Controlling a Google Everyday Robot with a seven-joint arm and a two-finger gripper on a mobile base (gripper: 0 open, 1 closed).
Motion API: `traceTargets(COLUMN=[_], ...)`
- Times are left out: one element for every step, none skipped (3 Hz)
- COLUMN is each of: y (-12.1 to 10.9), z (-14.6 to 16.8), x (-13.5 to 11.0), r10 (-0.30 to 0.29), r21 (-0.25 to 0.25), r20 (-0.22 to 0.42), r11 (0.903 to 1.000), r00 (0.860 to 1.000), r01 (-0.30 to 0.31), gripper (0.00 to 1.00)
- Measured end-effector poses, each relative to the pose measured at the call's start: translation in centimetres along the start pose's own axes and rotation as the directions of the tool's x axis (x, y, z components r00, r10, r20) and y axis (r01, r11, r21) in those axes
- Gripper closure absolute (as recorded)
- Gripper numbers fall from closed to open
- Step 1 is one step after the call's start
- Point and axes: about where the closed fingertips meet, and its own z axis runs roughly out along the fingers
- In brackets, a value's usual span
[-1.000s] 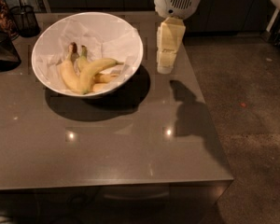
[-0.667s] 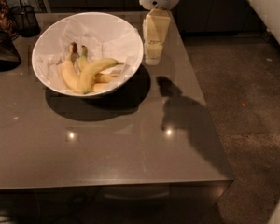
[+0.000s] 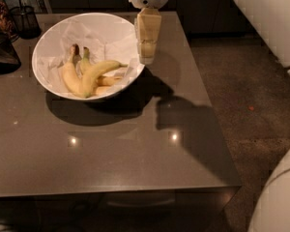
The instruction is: Pick banana from white bowl
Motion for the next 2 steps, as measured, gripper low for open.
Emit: traceTargets(y=[-1.6,-3.2], z=[0.5,1.8], x=[-1.6,-3.3], r10=[-0.041,-0.101], r21=[0.015,0.006], r20=[0.015,-0.001], r11=[0.9990,0.9949], r00=[0.999,0.995], r01=[0.041,0.101], gripper=[0.00,0.00])
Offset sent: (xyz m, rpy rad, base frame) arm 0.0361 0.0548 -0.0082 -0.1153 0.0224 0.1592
